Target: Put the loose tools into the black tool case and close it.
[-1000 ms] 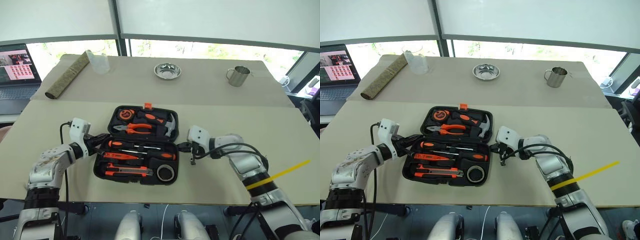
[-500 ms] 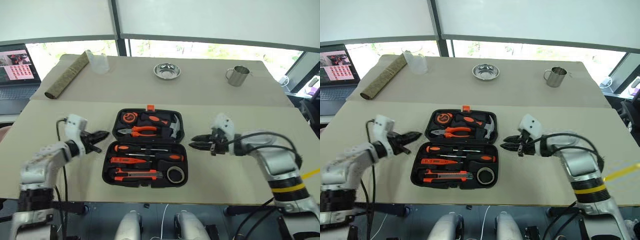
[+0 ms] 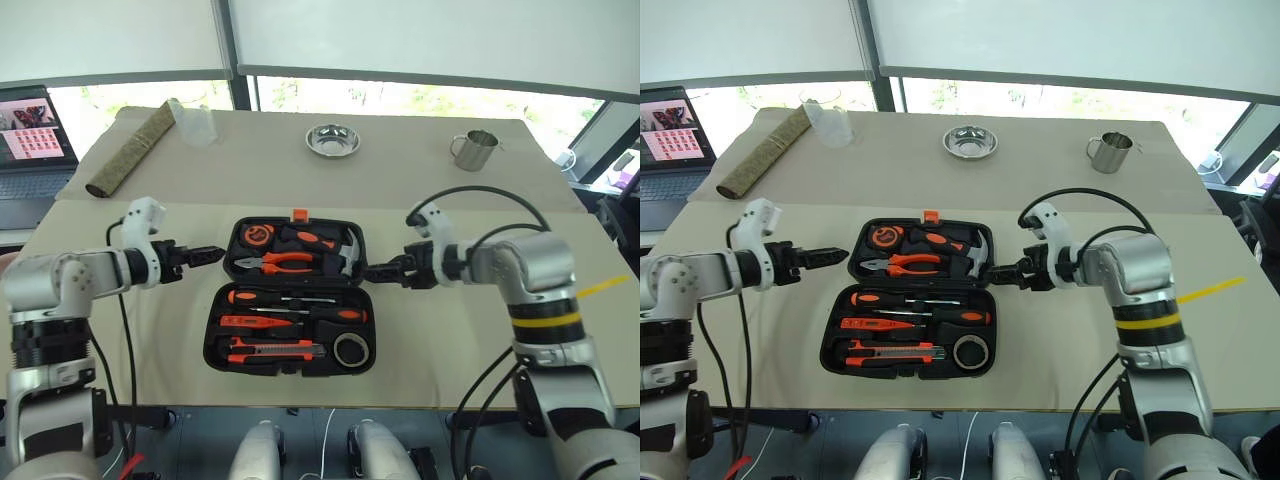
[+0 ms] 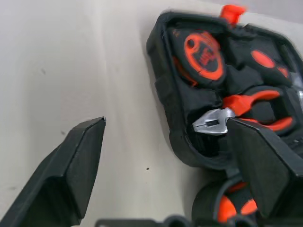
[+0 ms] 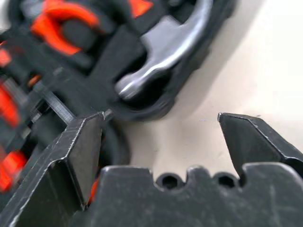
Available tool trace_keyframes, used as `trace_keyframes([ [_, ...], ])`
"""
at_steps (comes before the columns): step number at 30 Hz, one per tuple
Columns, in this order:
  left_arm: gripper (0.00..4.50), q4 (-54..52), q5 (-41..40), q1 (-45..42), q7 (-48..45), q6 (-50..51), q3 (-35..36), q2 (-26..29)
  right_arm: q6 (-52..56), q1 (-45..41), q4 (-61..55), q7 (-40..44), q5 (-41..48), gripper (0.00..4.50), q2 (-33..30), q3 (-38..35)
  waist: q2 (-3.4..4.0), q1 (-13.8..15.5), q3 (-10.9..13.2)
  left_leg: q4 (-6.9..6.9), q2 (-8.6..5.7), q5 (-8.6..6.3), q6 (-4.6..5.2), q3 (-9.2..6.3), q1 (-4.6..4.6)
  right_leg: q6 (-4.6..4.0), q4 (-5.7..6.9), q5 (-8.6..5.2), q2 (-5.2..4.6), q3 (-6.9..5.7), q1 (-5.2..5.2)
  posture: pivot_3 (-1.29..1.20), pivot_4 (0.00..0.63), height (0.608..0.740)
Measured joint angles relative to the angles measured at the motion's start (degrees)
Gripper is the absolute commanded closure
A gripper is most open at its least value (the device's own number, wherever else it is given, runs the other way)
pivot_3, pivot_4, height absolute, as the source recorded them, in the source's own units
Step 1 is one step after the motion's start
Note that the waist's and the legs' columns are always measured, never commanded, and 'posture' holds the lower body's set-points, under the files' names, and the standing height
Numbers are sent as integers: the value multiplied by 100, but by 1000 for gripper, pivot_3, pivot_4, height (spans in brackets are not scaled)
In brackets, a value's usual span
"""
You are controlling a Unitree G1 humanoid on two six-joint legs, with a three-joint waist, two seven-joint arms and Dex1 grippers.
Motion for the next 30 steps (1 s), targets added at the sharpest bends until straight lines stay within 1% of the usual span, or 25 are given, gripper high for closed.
trace_keyframes([
  [5, 90, 445, 192, -250, 228, -126, -82, -250, -54, -246, 365, -440, -121, 0, 161, -3, 0, 6, 0, 0, 0, 0, -1, -2, -6, -1, 1, 0, 0, -3, -5, 0, 150, 740],
  [6, 31, 472, 220, -311, 240, -143, -142, -312, -54, -263, 426, -520, -116, 251, 273, -2, 0, 5, 0, 0, -1, 1, -1, -2, -6, -1, 1, 0, -1, -2, -5, 0, 150, 740],
  [9, 0, 508, 263, -381, 235, -145, -243, -325, -45, -262, 540, -630, -108, 1021, 336, 1, 0, 3, 0, 0, -2, 0, -1, -2, -6, 0, 0, 1, -3, -2, -5, 0, 150, 740],
  [10, 513, 563, 284, -417, 232, -145, -264, -325, -12, -262, 568, -685, -107, 1404, 331, -7, 0, 3, 0, 0, -2, 0, -1, -2, -6, 0, 0, 1, -3, -3, -4, 0, 150, 740],
  [11, 740, 596, 334, -437, 232, -148, -284, -323, 35, -262, 593, -717, -103, 1759, 337, -13, 0, 2, 0, 0, -2, 1, -1, -2, -5, 0, 0, 1, -3, -3, -4, 0, 150, 740],
  [14, 1909, 669, 382, -445, 212, -171, -347, -293, 106, -265, 631, -784, -55, 2843, 434, -69, 0, 1, 0, 0, -2, 1, -1, -3, -2, 0, 1, 1, -3, -3, -1, 0, 150, 740],
  [19, 3566, 658, 305, -460, 43, -130, -367, -312, 294, -333, 663, -861, 67, 4450, 574, -101, -2, -2, -2, 0, -2, 0, -1, -3, 16, 0, 2, 1, -3, -3, 17, 0, 150, 740],
  [21, 4296, 644, 246, -447, 14, -110, -354, -315, 333, -371, 767, -913, 72, 4500, 645, -182, -3, -6, -4, 0, -1, 0, -1, -3, 31, 0, 5, 1, -2, -3, 29, 0, 150, 740],
  [22, 4464, 632, 221, -424, 14, -105, -319, -318, 333, -392, 810, -926, 76, 4500, 661, -193, -2, -9, -4, 0, -1, 0, -1, -3, 34, 0, 8, 1, -2, -1, 30, 0, 150, 740],
  [27, 4464, 468, 139, -205, 137, -124, -11, -424, 290, -507, 1038, -956, 79, 4500, 735, -237, -5, -29, -6, 0, -1, 1, -2, -1, 44, 0, 25, 0, -2, 5, 30, 0, 150, 740],
  [30, 4464, 303, 102, 5, 170, -268, 185, -519, 16, -448, 1059, -958, 95, 4500, 772, -292, -5, -42, -6, 0, -2, 3, -6, 0, 43, 0, 31, 1, -3, 8, 26, 0, 150, 740],
])
